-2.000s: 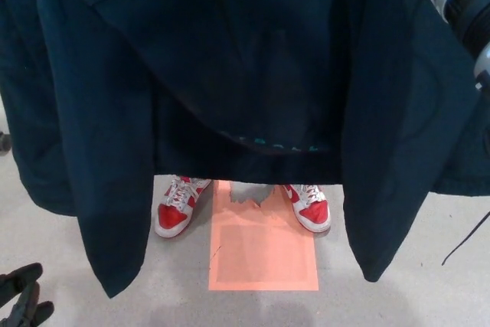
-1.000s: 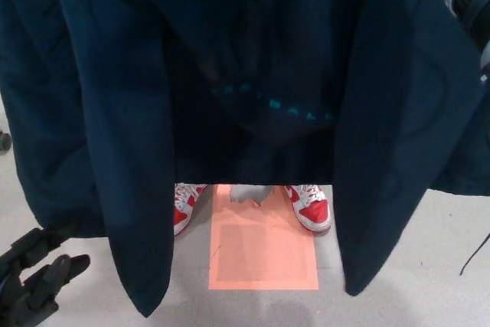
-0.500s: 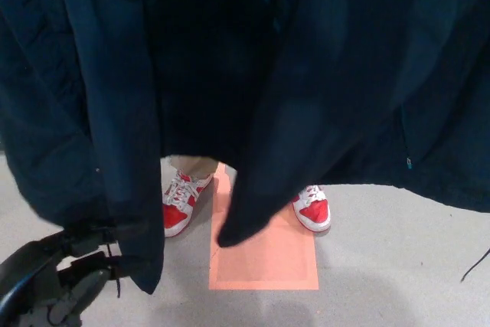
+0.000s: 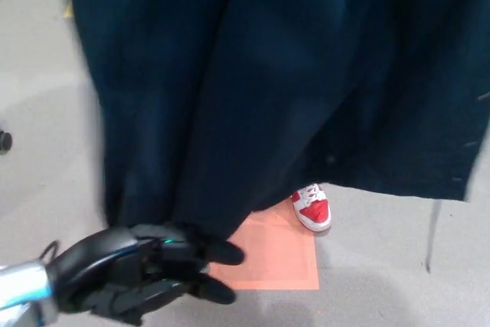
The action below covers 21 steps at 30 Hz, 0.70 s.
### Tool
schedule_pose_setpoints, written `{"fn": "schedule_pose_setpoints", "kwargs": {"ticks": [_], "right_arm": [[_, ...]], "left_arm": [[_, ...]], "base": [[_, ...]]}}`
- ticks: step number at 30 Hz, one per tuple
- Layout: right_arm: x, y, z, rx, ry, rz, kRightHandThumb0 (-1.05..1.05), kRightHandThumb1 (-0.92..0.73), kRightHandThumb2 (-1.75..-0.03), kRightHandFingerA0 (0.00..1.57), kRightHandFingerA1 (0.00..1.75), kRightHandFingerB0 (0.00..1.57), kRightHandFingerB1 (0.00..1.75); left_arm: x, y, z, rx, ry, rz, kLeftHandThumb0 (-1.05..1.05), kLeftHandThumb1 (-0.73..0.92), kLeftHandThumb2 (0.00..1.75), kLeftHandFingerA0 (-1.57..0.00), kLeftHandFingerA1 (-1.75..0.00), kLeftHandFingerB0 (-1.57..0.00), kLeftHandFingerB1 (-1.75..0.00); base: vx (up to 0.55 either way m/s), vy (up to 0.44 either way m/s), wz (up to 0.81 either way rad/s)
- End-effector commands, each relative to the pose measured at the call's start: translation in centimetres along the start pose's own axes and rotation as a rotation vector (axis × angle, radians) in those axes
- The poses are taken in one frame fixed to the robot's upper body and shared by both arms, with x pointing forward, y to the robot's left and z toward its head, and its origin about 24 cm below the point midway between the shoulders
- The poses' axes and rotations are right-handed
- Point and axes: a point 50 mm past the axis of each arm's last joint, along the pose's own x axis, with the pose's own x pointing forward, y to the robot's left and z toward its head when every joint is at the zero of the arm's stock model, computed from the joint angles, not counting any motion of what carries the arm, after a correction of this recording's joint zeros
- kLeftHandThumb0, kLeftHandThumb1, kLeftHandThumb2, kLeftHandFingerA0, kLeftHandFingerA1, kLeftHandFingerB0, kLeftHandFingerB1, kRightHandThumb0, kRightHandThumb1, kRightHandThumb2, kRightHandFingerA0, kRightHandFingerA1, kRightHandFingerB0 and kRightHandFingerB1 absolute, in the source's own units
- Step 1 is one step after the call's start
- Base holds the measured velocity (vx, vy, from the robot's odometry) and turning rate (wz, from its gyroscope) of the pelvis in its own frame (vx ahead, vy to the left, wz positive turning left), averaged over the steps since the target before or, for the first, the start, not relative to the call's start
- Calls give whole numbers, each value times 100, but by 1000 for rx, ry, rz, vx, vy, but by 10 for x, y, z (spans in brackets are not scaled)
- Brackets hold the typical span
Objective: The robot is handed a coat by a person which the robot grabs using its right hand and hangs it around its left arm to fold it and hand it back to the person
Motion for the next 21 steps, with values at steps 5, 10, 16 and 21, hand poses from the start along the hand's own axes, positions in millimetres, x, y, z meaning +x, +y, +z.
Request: {"fn": "schedule_pose_setpoints", "kwargs": {"ticks": [5, 10, 16, 21], "right_arm": [[14, -19, 41, 160, -95, -102, -35, -44, -81, 104, 104, 85, 68], [15, -16, 58, 234, -111, -80, -32, -61, -59, 101, 117, 91, 55], [10, -6, 83, 295, -161, -41, -32, -57, -58, 104, 89, 89, 52], [6, 3, 98, 366, -149, 16, -35, -75, -63, 101, 83, 93, 57]], "left_arm": [[58, -3, 19, -62, 10, -110, -60, 64, 104, -35, -58, -19, -49], [87, -8, 25, -78, 42, -108, -65, 76, 63, -37, -47, -28, -41], [118, -18, 30, -101, 37, -101, -65, 76, 61, -34, -46, -28, -40], [136, -22, 35, -127, 19, -102, -61, 79, 63, -32, -46, -28, -40]], "base": [[0, 0, 0], [0, 0, 0], [0, 0, 0], [0, 0, 0]]}}
